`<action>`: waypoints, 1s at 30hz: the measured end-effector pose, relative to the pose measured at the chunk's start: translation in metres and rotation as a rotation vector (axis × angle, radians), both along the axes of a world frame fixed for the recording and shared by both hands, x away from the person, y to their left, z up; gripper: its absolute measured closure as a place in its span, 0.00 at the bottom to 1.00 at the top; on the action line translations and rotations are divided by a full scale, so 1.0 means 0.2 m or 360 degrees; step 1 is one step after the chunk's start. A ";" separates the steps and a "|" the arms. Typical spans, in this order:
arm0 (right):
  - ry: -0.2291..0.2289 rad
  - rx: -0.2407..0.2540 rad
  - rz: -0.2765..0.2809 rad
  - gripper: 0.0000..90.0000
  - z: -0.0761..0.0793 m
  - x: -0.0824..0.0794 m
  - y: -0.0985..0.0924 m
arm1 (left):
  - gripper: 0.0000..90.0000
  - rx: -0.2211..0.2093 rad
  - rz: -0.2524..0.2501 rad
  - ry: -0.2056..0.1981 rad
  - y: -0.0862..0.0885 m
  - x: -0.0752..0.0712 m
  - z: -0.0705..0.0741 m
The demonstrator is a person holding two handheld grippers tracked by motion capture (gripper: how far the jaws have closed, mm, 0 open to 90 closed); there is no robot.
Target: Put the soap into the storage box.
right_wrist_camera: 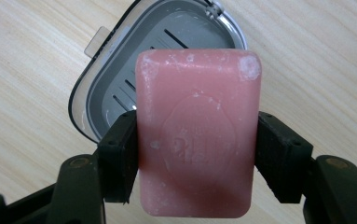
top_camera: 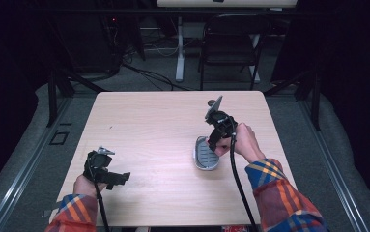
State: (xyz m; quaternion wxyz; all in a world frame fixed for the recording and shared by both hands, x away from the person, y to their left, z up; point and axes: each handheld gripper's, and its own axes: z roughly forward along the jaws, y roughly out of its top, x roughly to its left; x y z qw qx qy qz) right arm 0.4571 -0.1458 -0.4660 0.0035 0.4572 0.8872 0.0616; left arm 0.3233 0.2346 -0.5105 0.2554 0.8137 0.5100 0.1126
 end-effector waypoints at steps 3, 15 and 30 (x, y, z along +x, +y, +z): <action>0.0008 -0.0036 0.0002 0.41 -0.01 0.01 0.02 | 0.01 -0.0002 -0.0002 0.0001 0.00 0.00 0.00; 0.0028 -0.0006 -0.0070 0.41 -0.08 0.02 0.09 | 0.01 0.0000 -0.0009 0.0001 0.00 0.00 0.00; 0.0049 0.0014 -0.0152 0.39 -0.16 0.00 0.08 | 0.01 0.0009 -0.0012 0.0006 0.00 0.00 0.00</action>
